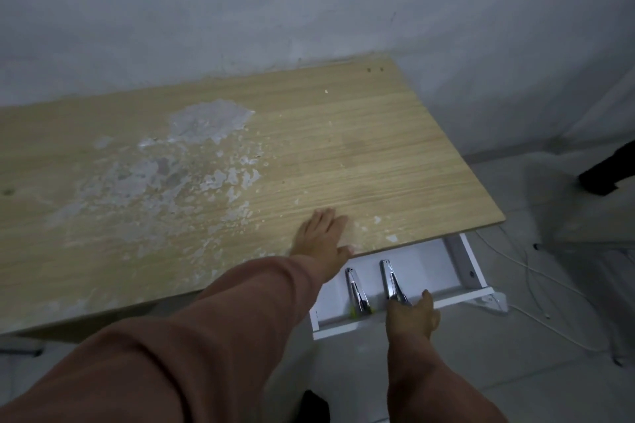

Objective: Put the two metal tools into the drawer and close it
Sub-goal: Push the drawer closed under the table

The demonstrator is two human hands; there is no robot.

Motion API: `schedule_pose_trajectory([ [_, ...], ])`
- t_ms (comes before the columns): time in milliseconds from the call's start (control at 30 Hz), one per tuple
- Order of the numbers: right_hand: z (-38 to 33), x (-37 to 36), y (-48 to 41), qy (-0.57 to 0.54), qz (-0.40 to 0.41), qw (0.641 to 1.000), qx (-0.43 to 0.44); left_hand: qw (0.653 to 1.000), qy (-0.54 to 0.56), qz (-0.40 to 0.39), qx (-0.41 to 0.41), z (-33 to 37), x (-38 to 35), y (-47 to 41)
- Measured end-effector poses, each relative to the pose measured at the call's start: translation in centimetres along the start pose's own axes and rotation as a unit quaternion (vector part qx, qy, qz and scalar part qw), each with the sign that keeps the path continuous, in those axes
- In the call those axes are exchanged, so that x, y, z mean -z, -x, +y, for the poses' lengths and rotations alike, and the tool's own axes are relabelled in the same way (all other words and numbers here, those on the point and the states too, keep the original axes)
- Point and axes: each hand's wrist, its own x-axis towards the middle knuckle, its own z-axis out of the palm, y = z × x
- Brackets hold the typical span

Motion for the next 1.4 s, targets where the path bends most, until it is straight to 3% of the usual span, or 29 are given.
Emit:
schedule_pose_trajectory([
  [167, -1.2, -0.5, 0.4, -0.006, -0.016, 0.999, -0.044, 0.997, -0.051, -0.049, 0.014, -0.6, -0.5, -0.8],
  [433, -2.6, -0.8, 0.2, -0.075, -0.016, 0.992, -0.099, 0.996, -0.068, -0.064, 0.016, -0.7, -1.0, -1.2],
  [767, -4.7, -1.7, 0.0, -0.175, -0.023, 0.979, -0.1, 0.994, -0.076, -0.077, 0.024, -0.5, -0.7, -1.4],
  [1100, -5.5, -2.0, 0.1, -0.153, -0.028, 0.985, -0.079, 0.993, -0.077, -0.084, 0.031, -0.3, -0.6, -1.4],
  [1400, -5.9, -1.7, -0.3, -0.167, -0.08, 0.981, -0.057, 0.993, -0.075, -0.087, 0.033, -0.3, -0.8, -1.5],
])
